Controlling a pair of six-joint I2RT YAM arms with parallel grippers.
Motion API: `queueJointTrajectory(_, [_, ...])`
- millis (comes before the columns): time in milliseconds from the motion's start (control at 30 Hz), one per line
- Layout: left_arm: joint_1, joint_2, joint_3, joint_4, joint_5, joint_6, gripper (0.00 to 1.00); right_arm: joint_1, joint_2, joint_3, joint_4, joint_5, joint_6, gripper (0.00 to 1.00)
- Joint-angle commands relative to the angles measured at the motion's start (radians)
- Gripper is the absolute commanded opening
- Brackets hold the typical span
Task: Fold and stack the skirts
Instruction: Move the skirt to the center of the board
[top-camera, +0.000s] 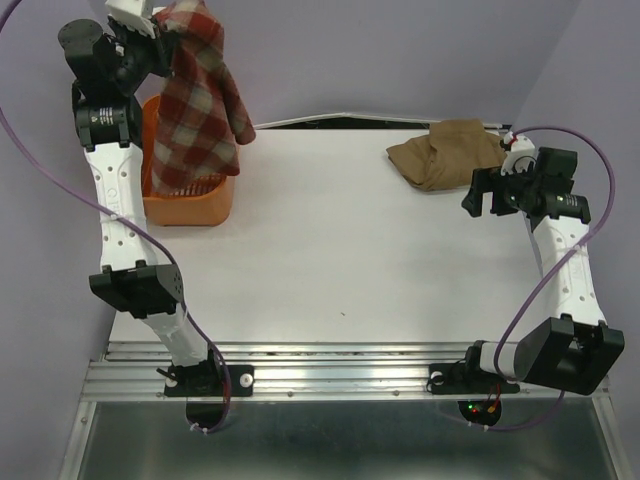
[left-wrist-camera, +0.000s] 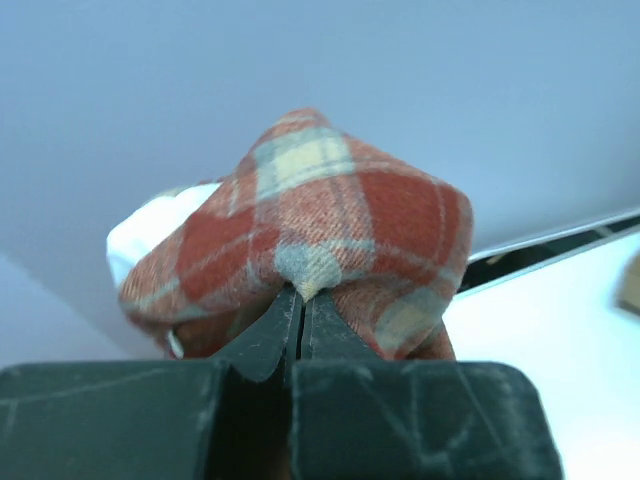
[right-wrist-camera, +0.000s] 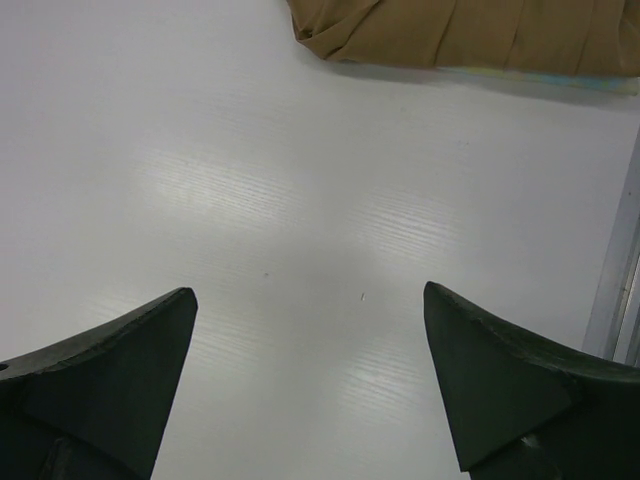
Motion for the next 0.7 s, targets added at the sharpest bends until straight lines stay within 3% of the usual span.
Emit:
queueJointTrajectory(0, [-0.057,-0.090,-0.012,0.096,0.195,-0.070,0.00,-0.005,-0.044,0.046,0.038,-0.026,0.015,1.00])
queueJointTrajectory(167, [-0.152,-0.205,-0.107,0.119,0.279,-0.073,0.00,-0.005,-0.057,0.035,0.044,-0.039,0.026,1.00])
queueJointTrajectory(333, [-0.314,-0.310,-0.306,0.121,0.361,-0.027,0.00,-0.005,-0.059,0.029,0.047,-0.052,0.037,1.00])
queueJointTrajectory(467, [-0.474,-0.358,-0.519,0.101,0.298,0.055,0.00,-0.005,-0.050,0.034,0.041,-0.062,0.046,1.00])
queueJointTrajectory(633, [-0.690,-0.361,-0.808,0.071,0.094,0.166,0.00,-0.005,-0.030,0.046,0.021,-0.075,0.049,1.00])
queueJointTrajectory(667, [-0.690,-0.360,-0.851,0.071,0.094,0.186,0.00,-0.005,-0.030,0.046,0.018,-0.075,0.049,1.00])
